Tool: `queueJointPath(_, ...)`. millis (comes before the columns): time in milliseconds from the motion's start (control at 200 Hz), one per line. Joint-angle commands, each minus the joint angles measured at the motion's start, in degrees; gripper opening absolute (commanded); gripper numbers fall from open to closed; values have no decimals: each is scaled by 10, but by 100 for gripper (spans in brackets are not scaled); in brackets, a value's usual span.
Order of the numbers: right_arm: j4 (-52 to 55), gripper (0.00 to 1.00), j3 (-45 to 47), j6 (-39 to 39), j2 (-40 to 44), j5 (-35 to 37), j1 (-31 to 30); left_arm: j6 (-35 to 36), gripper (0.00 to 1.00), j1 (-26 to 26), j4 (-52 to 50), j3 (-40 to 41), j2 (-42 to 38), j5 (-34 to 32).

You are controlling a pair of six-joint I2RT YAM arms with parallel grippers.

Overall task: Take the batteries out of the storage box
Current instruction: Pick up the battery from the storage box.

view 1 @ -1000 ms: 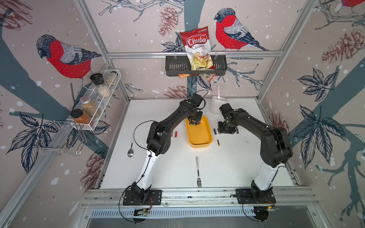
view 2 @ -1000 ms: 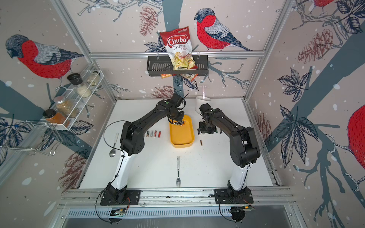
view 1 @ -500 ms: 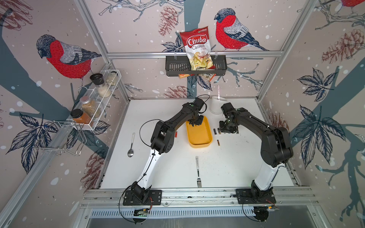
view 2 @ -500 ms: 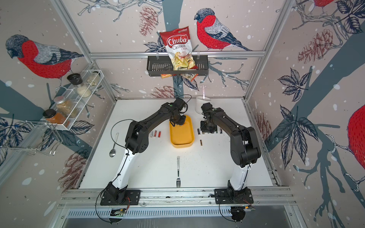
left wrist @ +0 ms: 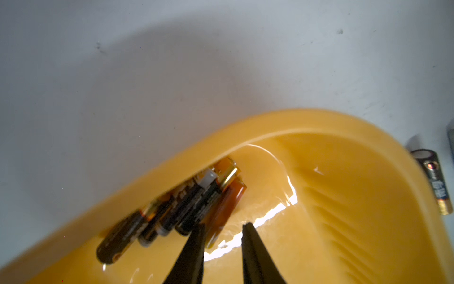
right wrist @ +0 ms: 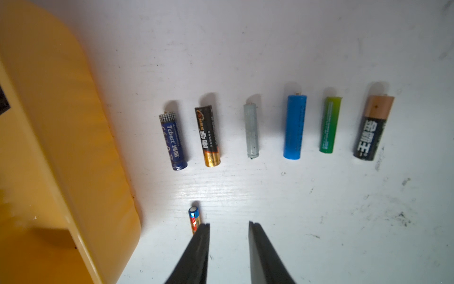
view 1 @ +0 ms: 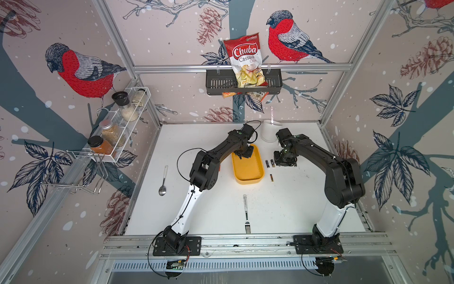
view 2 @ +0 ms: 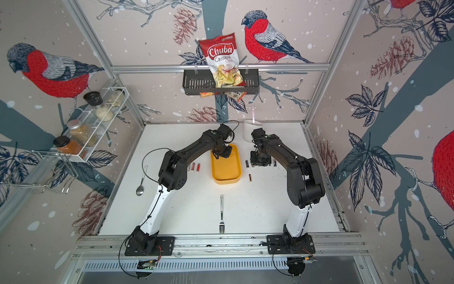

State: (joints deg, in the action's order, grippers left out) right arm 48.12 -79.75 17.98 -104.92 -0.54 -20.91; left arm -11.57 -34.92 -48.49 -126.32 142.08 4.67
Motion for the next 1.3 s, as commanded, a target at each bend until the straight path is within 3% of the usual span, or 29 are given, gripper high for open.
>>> queueJointPath(0, 6, 34, 2, -6, 5, -3, 3, 3, 31, -2, 3, -6, 6, 8)
queueJointPath(715, 2, 33, 9, -7, 14, -6, 8, -3, 16, -7, 4, 2, 11, 5)
queueJointPath(1296, 0, 33, -3, -4, 9, -10, 4, -14, 14, -11, 18, 49, -44, 19)
